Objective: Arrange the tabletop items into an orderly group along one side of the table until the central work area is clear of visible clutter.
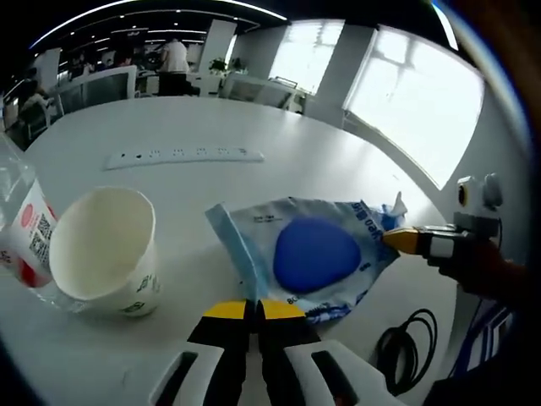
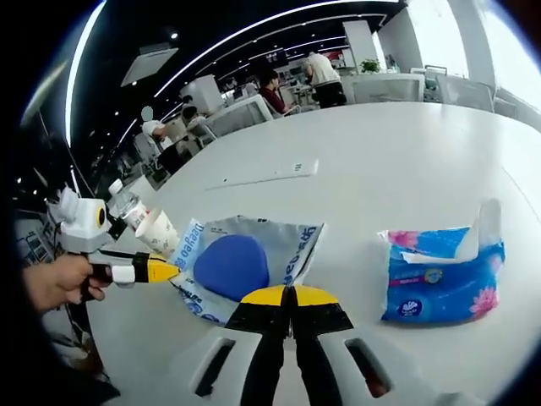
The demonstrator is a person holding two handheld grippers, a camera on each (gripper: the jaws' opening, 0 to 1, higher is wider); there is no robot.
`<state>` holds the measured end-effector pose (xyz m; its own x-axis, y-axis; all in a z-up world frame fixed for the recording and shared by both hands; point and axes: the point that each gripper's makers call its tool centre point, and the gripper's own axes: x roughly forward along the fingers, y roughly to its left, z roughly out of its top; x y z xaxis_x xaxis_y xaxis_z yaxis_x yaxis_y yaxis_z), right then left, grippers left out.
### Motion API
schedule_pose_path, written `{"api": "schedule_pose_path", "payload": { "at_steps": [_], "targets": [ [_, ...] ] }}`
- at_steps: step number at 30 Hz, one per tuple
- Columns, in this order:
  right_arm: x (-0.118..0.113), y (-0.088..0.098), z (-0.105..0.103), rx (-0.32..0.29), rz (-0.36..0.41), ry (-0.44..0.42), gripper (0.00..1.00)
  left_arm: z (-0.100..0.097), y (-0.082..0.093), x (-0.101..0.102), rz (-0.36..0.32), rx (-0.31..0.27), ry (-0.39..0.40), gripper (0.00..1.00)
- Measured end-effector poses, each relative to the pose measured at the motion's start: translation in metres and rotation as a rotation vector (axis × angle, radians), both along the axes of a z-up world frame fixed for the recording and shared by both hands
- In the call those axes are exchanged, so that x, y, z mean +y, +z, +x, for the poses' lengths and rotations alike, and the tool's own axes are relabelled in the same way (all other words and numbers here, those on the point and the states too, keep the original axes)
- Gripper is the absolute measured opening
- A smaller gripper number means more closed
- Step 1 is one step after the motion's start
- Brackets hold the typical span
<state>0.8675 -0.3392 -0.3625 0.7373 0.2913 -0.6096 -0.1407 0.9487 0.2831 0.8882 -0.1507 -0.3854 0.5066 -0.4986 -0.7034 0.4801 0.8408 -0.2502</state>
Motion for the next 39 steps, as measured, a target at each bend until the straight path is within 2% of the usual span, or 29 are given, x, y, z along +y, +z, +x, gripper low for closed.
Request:
{"api": "schedule_pose_path", "payload": {
  "at_steps": [18,30,39],
  "targets": [
    [0.025,-0.015,0.013,0.007,-0.043,0.079,0.0,0.007,-0.012,0.025,0.065,0.003,0.038,0.01],
    [0.026,-0.022,0.01,0.017,-0.087,0.115,0.0,0.005,-0.016,0.03,0.072,0.01,0.039,0.03],
    [0.021,-0.019,0.008,0.003,-0.105,0.116,0.1,-0.005,-0.01,0.032,0.066,0.002,0.033,0.11]
  ]
}}
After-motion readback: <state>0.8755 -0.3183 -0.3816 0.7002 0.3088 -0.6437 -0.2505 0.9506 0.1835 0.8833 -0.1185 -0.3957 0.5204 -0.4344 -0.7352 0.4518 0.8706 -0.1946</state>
